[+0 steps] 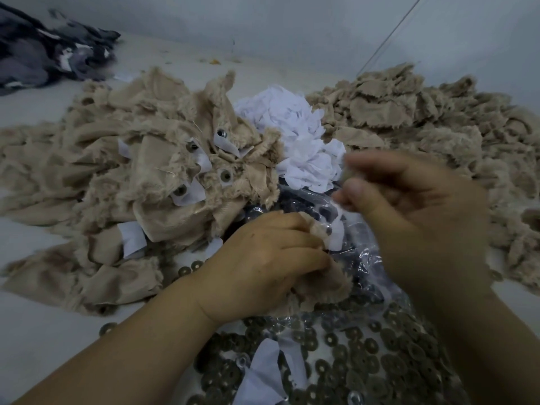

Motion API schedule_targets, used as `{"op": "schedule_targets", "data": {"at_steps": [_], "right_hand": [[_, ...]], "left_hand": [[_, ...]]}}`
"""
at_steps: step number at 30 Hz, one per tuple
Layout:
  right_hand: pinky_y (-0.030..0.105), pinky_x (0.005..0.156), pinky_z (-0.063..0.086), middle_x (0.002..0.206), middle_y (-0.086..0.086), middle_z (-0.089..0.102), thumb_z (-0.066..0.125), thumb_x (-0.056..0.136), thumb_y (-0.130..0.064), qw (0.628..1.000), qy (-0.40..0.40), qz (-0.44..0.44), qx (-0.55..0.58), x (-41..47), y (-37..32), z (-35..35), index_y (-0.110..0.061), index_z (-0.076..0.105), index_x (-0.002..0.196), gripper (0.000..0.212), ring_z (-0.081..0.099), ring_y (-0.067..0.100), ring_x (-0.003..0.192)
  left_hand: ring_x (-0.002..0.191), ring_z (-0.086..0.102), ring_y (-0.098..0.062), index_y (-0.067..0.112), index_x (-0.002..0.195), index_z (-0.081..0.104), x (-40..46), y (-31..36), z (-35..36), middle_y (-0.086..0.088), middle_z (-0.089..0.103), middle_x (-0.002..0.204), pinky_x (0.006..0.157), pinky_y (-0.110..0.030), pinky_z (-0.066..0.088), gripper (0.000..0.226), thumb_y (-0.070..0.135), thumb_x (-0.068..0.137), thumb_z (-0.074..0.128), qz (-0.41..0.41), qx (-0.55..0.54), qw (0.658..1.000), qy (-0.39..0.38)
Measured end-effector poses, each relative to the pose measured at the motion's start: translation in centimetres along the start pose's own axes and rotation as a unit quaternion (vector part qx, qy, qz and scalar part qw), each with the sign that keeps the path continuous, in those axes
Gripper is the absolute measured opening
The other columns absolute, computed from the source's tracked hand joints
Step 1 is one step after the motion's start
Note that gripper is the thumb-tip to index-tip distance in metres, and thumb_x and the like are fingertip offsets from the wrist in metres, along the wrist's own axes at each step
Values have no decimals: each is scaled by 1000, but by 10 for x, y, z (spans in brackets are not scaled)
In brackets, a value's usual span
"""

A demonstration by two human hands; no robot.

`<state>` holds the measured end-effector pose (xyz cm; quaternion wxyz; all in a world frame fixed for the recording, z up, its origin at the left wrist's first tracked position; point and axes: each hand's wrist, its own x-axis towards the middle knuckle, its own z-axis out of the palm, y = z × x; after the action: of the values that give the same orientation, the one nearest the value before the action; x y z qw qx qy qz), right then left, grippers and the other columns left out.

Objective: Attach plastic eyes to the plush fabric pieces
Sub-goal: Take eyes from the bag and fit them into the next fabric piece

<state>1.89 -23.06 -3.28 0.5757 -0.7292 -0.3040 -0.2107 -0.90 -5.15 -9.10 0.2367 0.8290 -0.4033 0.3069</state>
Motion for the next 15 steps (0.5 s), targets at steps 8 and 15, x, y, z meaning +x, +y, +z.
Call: {"op": "schedule_targets", "data": {"at_steps": [8, 15], "right_hand": [[7, 64, 52, 77, -25, 73, 78, 82, -14, 986, -78, 137, -52, -6, 15, 11, -33, 75, 83, 19, 70, -6, 70], [20, 68, 60, 83, -2, 79, 73, 83, -17, 946, -132, 285, 77, -8, 17, 11, -19, 82, 85, 9, 76, 13, 80]], "left_hand": [[80, 65, -27, -4, 98, 73, -1, -5, 0, -13, 71, 90, 72, -37, 53, 12, -2, 87, 70, -78, 31, 993, 82], [74, 64, -22, -2, 89, 72, -3, -4, -2, -10, 69, 82, 71, -28, 51, 12, 8, 84, 76, -120, 78, 984, 106]]}}
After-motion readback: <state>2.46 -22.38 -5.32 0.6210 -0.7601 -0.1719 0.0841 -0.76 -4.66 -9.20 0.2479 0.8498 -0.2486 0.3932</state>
